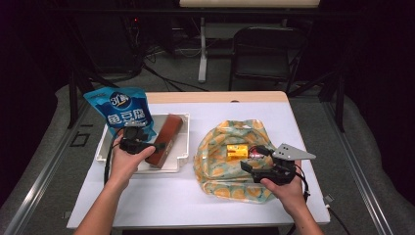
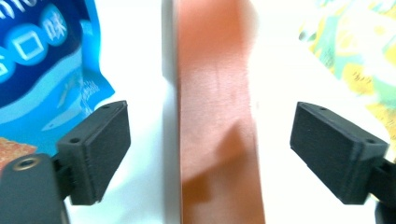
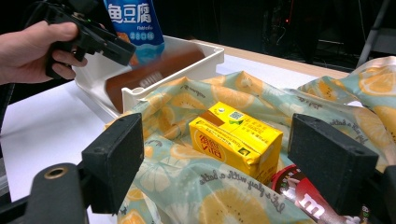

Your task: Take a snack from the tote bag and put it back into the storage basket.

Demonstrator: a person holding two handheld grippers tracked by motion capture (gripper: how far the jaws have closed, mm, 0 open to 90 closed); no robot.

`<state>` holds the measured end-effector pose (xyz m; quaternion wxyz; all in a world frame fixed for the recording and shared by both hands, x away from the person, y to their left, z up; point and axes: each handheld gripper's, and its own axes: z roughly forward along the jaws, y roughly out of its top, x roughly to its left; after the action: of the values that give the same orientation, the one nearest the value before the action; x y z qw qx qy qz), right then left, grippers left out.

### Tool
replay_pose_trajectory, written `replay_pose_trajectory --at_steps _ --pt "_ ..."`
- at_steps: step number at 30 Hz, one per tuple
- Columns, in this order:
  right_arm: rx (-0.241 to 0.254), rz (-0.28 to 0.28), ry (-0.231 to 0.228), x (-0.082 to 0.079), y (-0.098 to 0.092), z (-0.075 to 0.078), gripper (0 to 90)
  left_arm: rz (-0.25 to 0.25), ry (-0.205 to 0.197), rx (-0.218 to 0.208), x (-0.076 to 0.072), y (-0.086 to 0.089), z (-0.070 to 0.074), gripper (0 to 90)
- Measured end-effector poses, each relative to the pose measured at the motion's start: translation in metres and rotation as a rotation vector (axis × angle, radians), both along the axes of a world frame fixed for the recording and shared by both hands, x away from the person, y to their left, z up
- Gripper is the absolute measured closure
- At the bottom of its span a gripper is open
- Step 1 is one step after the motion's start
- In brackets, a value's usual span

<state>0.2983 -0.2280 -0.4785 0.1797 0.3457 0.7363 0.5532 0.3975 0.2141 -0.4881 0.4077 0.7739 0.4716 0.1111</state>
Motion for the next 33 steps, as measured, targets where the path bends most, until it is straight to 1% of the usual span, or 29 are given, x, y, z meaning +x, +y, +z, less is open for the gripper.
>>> replay_pose_trajectory --at_steps 2,3,4,5,6,7,8,9,10,11,12,13,14,16,18,19,22,23,24,25,26,28,30,31,33 --pt "0.0 -0.002 0.0 0.0 -0.001 0.0 18.2 0.009 -0.041 -0.006 -0.007 0.001 0.003 16.1" --pt "0.001 -0.003 -0.003 0.0 -0.001 0.0 18.3 0.024 -0.074 -0.007 -0.012 0.002 0.004 20.5" --pt "0.002 -0.003 -0.003 0.0 -0.001 0.0 18.3 0.042 -0.102 -0.017 -0.016 0.003 0.004 33.2" --pt "0.004 -0.003 -0.002 0.0 -0.002 0.0 18.3 0.048 -0.112 -0.034 -0.02 0.004 0.004 47.6" --pt "0.003 -0.003 -0.001 0.0 -0.002 -0.001 18.3 0.043 -0.11 -0.058 -0.022 0.004 0.003 65.4" --pt "0.003 -0.001 0.002 0.0 -0.002 -0.001 18.4 0.033 -0.105 -0.079 -0.025 0.003 0.001 79.2" --pt "0.001 -0.002 0.006 0.0 -0.001 -0.001 18.4 0.027 -0.096 -0.078 -0.027 0.0 -0.002 86.1" --pt "0.001 -0.002 0.008 0.0 -0.001 -0.001 18.4 0.024 -0.097 -0.075 -0.03 -0.004 -0.006 90.0" --pt "0.005 -0.003 0.008 0.0 0.0 -0.002 18.4 0.021 -0.091 -0.092 -0.032 -0.007 -0.009 90.0" --pt "0.006 0.001 0.005 0.0 0.0 -0.002 18.4 0.016 -0.081 -0.094 -0.034 -0.01 -0.012 90.0" --pt "0.002 0.001 0.006 0.0 0.0 -0.002 18.5 0.008 -0.07 -0.085 -0.036 -0.014 -0.016 90.0" --pt "0.001 0.004 0.01 0.0 0.0 -0.002 18.4 -0.003 -0.066 -0.072 -0.038 -0.017 -0.02 90.0" --pt "-0.001 0.005 0.011 -0.001 0.001 -0.003 18.5 0.001 -0.061 -0.037 -0.04 -0.021 -0.025 90.0" --pt "0.002 0.006 0.013 -0.001 0.001 -0.004 18.5 0.003 -0.039 0.006 -0.042 -0.022 -0.033 90.0" --pt "-0.003 0.006 0.016 -0.002 0.001 -0.005 18.5 0.019 -0.018 0.011 -0.043 -0.02 -0.04 90.0" --pt "-0.004 0.009 0.017 -0.002 0.002 -0.005 18.5 0.037 -0.02 0.006 -0.043 -0.017 -0.042 90.0" --pt "-0.006 0.01 0.018 -0.001 0.002 -0.005 18.7 0.091 -0.022 0.017 -0.043 -0.007 -0.04 90.0" --pt "-0.005 0.007 0.018 -0.002 0.002 -0.005 18.7 0.107 -0.016 0.023 -0.042 -0.003 -0.04 90.0" --pt "-0.005 0.007 0.019 -0.001 0.002 -0.005 18.7 0.131 -0.018 0.016 -0.041 0.001 -0.04 90.0" --pt "-0.005 0.007 0.019 -0.001 0.002 -0.005 18.8 0.15 -0.02 0.014 -0.04 0.005 -0.04 90.0" --pt "-0.007 0.007 0.019 -0.001 0.002 -0.005 18.8 0.18 -0.02 0.018 -0.04 0.011 -0.04 90.0" --pt "-0.008 0.008 0.019 -0.001 0.002 -0.006 18.9 0.221 -0.016 0.001 -0.038 0.019 -0.04 90.0" --pt "-0.005 0.007 0.02 -0.001 0.003 -0.006 19.0 0.272 -0.017 -0.006 -0.035 0.026 -0.04 90.0" --pt "-0.002 0.003 0.02 -0.001 0.003 -0.006 19.0 0.29 -0.017 -0.001 -0.034 0.029 -0.039 90.0" --pt "-0.009 0.005 0.023 -0.001 0.003 -0.007 19.1 0.33 -0.015 -0.017 -0.032 0.032 -0.039 90.0"
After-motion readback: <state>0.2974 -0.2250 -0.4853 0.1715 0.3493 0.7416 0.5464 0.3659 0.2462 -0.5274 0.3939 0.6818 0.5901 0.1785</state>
